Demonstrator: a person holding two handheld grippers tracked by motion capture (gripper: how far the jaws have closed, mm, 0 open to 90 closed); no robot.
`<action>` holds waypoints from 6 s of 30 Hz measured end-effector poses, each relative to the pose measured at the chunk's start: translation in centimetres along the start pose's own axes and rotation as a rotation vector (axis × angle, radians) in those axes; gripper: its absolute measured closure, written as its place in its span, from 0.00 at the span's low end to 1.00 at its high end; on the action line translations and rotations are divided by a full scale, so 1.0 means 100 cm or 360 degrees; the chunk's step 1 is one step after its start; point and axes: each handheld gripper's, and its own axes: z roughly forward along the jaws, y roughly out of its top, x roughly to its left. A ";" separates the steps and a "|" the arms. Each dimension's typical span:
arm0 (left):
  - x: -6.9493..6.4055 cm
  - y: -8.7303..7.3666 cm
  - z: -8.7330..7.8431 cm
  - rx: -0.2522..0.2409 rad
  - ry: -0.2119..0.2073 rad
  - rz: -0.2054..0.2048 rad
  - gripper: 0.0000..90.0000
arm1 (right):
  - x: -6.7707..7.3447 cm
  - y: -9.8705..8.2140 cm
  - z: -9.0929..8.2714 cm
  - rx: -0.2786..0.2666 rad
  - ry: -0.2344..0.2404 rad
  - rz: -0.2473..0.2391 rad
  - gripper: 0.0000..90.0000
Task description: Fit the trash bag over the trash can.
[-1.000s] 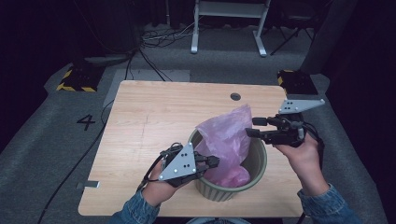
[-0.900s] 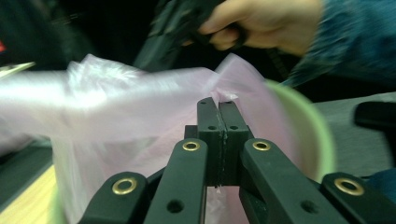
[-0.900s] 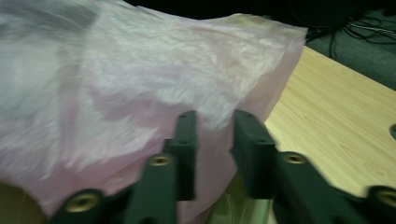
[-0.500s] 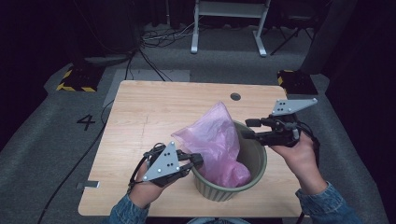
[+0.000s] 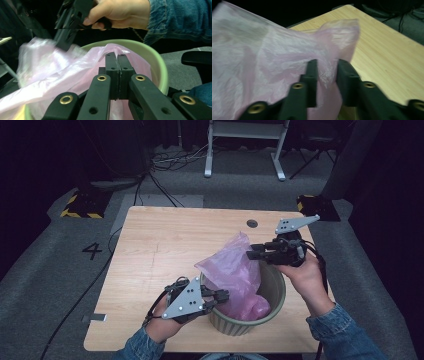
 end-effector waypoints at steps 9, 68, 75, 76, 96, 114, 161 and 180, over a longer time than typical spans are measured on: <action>0.017 -0.015 -0.016 0.0063 0.0211 -0.0095 0.99 | 0.023 -0.021 -0.033 -0.0123 0.0020 -0.0138 0.99; 0.027 0.062 0.056 0.0134 -0.0086 -0.0251 0.70 | 0.088 -0.045 -0.045 -0.0066 -0.0019 -0.0449 0.99; 0.026 0.062 0.056 0.0123 -0.0041 -0.0241 1.00 | 0.088 -0.043 -0.046 -0.0105 -0.0078 -0.0471 0.74; 0.025 0.062 0.056 0.0123 -0.0035 -0.0239 1.00 | 0.088 -0.043 -0.046 -0.0105 -0.0078 -0.0471 0.74; 0.027 0.055 0.046 0.0146 0.0036 -0.0211 1.00 | 0.082 -0.041 -0.057 -0.0209 -0.0109 -0.0390 1.00; 0.050 0.022 0.003 0.0113 0.0252 -0.0325 1.00 | 0.056 -0.067 -0.085 -0.0222 -0.0074 -0.0258 1.00; 0.054 -0.020 -0.099 0.0062 0.0494 -0.0449 0.57 | 0.043 -0.107 -0.152 -0.0296 -0.0215 -0.0090 0.46; 0.111 -0.039 -0.039 0.0090 0.0273 -0.0625 0.47 | 0.032 -0.044 -0.090 -0.0135 -0.0141 -0.0108 0.67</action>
